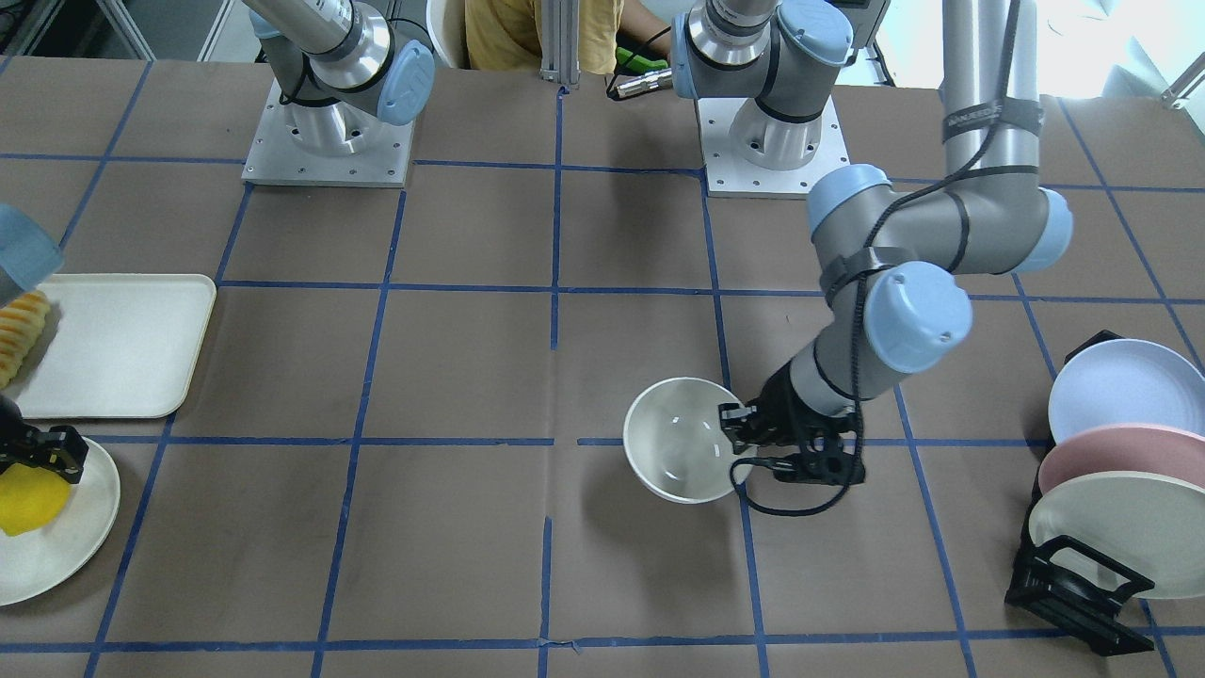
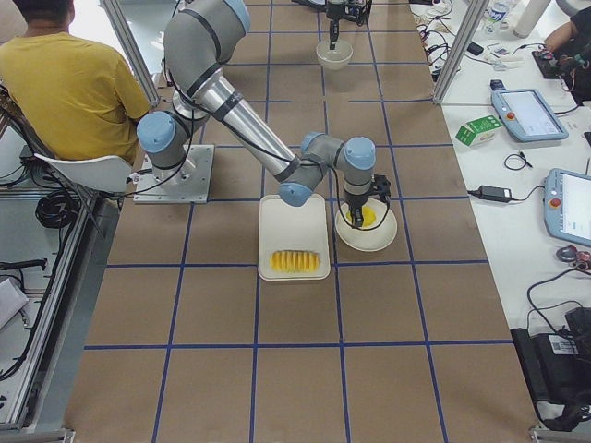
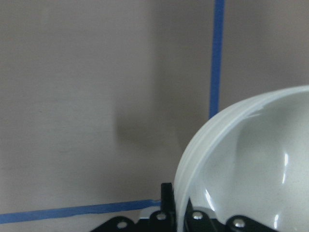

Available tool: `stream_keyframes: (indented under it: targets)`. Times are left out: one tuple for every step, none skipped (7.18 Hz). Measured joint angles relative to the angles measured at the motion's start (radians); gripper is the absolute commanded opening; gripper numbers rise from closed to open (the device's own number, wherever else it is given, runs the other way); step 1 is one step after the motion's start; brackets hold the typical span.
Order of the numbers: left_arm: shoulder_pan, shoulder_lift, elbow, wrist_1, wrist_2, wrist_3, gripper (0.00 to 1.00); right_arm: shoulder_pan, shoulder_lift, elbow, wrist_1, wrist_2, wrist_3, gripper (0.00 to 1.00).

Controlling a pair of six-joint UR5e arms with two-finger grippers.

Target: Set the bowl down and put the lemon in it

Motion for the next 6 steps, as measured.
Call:
stream_keyframes:
  targets:
    - [-0.090, -0.007, -0.003, 0.032, -0.003, -0.120, 0.00, 0.006, -0.042, -0.001, 0.061, 0.003, 0.021, 0.00]
    - [-0.146, -0.016, -0.008, 0.067, -0.005, -0.202, 0.00, 0.016, -0.093, -0.002, 0.128, 0.007, 0.053, 0.00]
    - [-0.171, -0.030, -0.011, 0.087, -0.006, -0.246, 0.00, 0.041, -0.146, -0.002, 0.192, 0.010, 0.098, 0.00]
    - [-0.181, -0.049, -0.012, 0.102, -0.006, -0.260, 0.00, 0.078, -0.184, -0.001, 0.241, 0.012, 0.161, 0.00]
    - [-0.184, -0.064, -0.012, 0.114, -0.005, -0.259, 0.17, 0.126, -0.207, -0.001, 0.277, 0.012, 0.240, 0.00]
    - [-0.185, -0.077, -0.008, 0.120, -0.004, -0.261, 0.99, 0.174, -0.225, 0.000, 0.305, 0.013, 0.312, 0.00]
